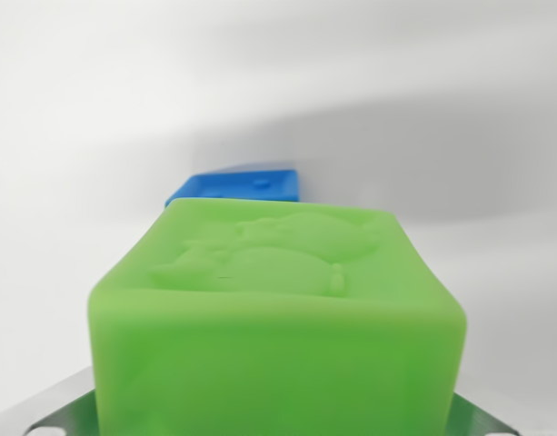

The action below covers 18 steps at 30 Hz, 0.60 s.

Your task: Stack cube

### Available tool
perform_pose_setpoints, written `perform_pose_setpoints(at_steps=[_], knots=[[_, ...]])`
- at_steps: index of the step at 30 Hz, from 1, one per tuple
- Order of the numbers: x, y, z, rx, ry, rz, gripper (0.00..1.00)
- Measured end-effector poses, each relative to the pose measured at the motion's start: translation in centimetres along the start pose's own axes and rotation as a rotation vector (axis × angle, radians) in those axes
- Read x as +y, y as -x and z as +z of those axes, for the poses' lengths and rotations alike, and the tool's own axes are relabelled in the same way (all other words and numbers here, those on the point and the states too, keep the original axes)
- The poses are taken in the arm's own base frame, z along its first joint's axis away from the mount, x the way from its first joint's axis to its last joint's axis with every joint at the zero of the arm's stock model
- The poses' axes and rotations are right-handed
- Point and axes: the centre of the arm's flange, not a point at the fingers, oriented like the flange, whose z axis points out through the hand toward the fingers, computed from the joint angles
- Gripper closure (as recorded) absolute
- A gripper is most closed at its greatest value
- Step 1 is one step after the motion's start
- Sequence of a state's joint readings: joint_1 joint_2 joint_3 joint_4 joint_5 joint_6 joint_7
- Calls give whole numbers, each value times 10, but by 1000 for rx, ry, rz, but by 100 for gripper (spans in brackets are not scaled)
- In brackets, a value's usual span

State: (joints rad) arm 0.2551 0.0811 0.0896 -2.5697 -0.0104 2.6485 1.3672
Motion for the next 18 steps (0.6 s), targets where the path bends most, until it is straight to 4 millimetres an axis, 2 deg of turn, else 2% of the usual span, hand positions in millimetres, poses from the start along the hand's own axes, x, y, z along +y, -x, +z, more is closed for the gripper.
perform_pose_setpoints(at_steps=[13, 18], knots=[[-2, 23, 5, 1, -1, -95, 100], [-2, 24, 23, -1, 3, -104, 100]])
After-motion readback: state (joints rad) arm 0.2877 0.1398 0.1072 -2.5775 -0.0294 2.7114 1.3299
